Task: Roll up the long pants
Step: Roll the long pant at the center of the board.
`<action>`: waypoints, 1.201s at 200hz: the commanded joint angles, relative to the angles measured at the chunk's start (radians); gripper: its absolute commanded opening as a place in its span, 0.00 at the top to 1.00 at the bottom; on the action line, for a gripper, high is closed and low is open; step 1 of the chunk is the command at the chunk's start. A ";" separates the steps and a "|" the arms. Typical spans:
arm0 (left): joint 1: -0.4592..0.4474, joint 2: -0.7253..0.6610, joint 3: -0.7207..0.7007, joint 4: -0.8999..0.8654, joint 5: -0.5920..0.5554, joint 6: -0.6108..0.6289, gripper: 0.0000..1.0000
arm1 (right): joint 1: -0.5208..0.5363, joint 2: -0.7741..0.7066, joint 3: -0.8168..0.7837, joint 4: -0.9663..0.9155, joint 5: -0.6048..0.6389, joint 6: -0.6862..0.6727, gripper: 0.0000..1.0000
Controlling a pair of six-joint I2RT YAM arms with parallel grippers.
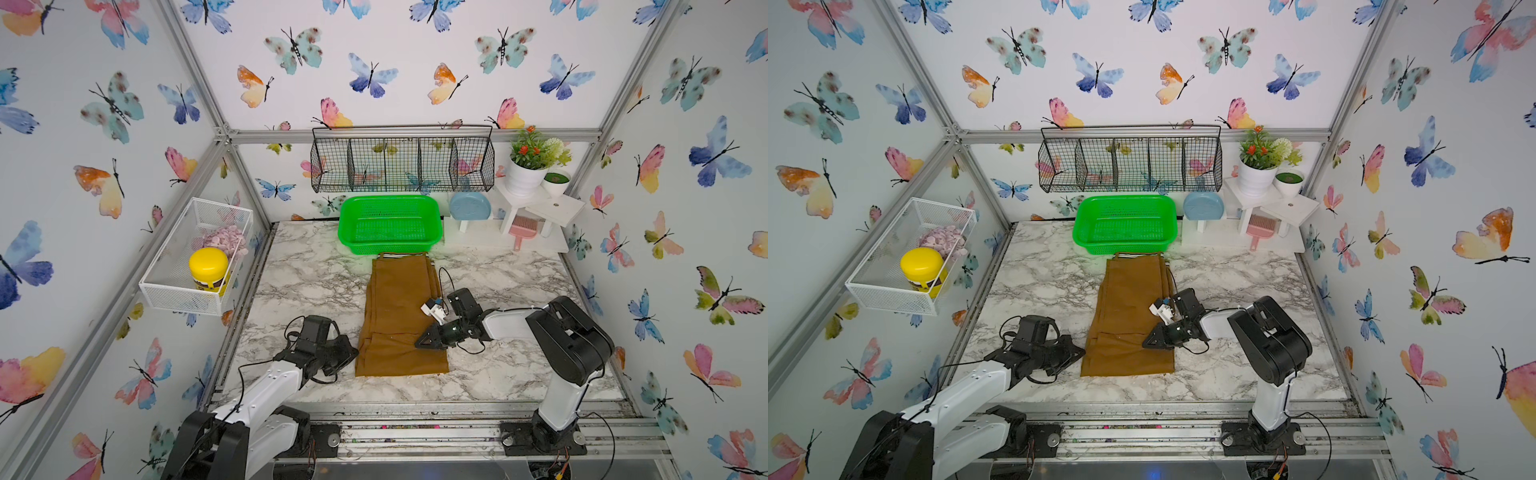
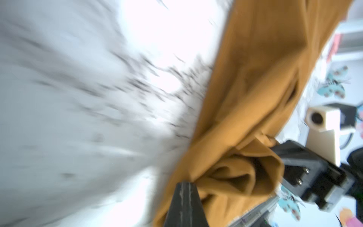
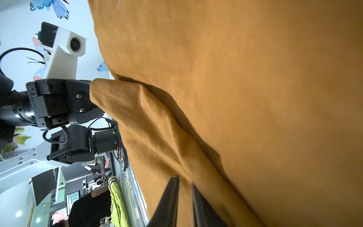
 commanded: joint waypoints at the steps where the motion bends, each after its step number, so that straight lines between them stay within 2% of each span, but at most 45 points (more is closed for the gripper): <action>1: -0.029 -0.015 0.057 -0.052 0.037 0.033 1.00 | -0.027 0.050 -0.045 -0.044 0.116 -0.009 0.81; 50: -0.291 -0.009 0.319 -0.066 0.001 0.028 1.00 | -0.026 0.058 -0.038 -0.042 0.112 -0.008 0.81; 66: -0.347 -0.001 0.389 -0.091 -0.039 0.033 1.00 | -0.027 0.060 -0.036 -0.043 0.112 -0.007 0.81; 96: -0.350 0.104 0.353 -0.087 -0.027 0.039 1.00 | -0.027 0.067 -0.027 -0.042 0.101 -0.009 0.81; 120: -0.350 0.193 0.244 0.065 0.043 0.031 1.00 | -0.027 0.055 -0.014 -0.064 0.105 -0.021 0.81; 134: -0.346 0.239 0.209 0.118 0.043 0.033 1.00 | -0.027 0.039 -0.001 -0.095 0.124 -0.038 0.80; 174: -0.334 0.386 0.186 0.167 0.009 0.066 1.00 | -0.027 -0.053 0.038 -0.188 0.176 -0.084 0.80; 199: -0.313 0.419 0.158 0.198 0.017 0.069 1.00 | -0.019 -0.157 0.078 -0.294 0.248 -0.135 0.78; 210: -0.305 0.414 0.147 0.205 0.019 0.069 1.00 | -0.003 -0.216 0.103 -0.346 0.298 -0.164 0.75; 218: -0.302 0.410 0.142 0.205 0.018 0.069 1.00 | 0.019 -0.260 0.127 -0.388 0.351 -0.181 0.66; 231: -0.300 0.407 0.136 0.205 0.016 0.070 1.00 | 0.088 -0.321 0.168 -0.450 0.456 -0.223 0.54; 240: -0.300 0.408 0.134 0.205 0.014 0.069 1.00 | 0.154 -0.352 0.199 -0.498 0.546 -0.251 0.50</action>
